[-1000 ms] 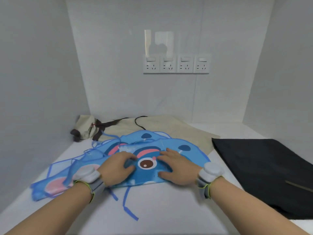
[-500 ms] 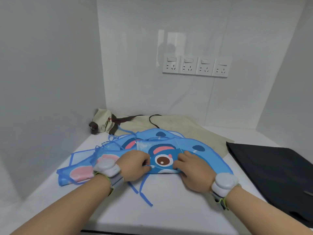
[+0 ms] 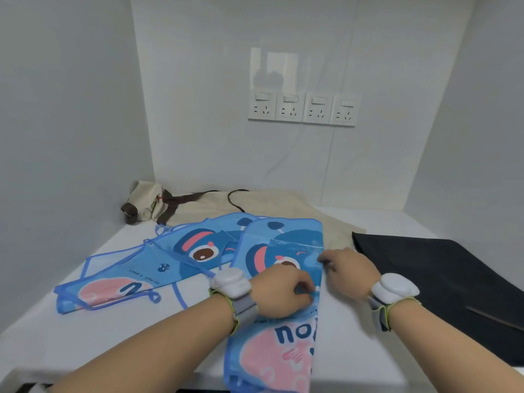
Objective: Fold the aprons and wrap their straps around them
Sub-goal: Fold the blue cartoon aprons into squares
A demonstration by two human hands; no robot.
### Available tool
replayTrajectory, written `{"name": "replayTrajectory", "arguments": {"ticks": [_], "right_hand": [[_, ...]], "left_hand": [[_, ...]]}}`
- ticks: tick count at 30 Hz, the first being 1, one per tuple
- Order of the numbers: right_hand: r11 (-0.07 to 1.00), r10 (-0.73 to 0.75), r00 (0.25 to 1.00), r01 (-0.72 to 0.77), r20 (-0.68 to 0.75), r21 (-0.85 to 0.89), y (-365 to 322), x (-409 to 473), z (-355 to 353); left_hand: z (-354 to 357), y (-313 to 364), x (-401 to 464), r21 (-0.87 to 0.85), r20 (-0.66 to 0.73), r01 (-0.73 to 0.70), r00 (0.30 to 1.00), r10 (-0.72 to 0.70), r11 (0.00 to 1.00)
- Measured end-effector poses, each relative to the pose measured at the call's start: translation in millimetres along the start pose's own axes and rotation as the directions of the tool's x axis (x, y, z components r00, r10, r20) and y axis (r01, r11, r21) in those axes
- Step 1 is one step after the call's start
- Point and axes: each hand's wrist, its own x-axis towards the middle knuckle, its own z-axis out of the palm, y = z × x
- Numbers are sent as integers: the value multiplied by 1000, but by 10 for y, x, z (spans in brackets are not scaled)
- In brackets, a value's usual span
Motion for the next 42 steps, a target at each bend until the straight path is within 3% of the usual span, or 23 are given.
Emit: {"name": "replayTrajectory", "arguments": {"ticks": [4,8,11,15,18,20,23,29,34,37,40,42], "right_hand": [[999,17,999,-14,-47,49,-36,-43,-69],[990,-64,996,71,-60,121,-487,36,-76],[974,-141,990,143,-21,176,-1028,164,-9],[976,-162,984,147,78,162,-1531,332,97],[995,-103,972,104,212,6,-1768,355,206],[989,-80,973,104,215,-104,-1848,331,260],[988,-78,978,102,194,-118,-1885,308,251],[993,-113,986,109,121,41,-1751,292,202],[934,4,995,31,-98,355,-1576,345,98],[809,107,967,51,-232,586,-1491,406,-165],[381,199,950,150,-240,912,-1390,378,-526],[121,243,945,193,-217,974,-1230,287,-715]], "left_hand": [[-71,-241,71,-45,-164,111,980,-116,993],[-239,-721,-65,41,-355,340,884,-304,940],[-349,-1085,-334,85,-393,452,834,-387,888],[-351,-1255,-603,92,-333,416,869,-365,905],[-355,-1343,-698,78,-272,366,903,-333,927],[-387,-1378,-716,73,-243,356,912,-330,932],[-380,-1386,-724,79,-244,345,916,-317,935],[-317,-1373,-711,44,-287,346,903,-320,937],[-450,-1346,-663,-72,-513,296,808,-290,952],[-591,-1215,-600,-102,-637,233,732,-244,967],[-686,-1043,-516,-119,-689,151,699,-192,981],[-699,-912,-464,-163,-663,89,727,-176,983]]}}
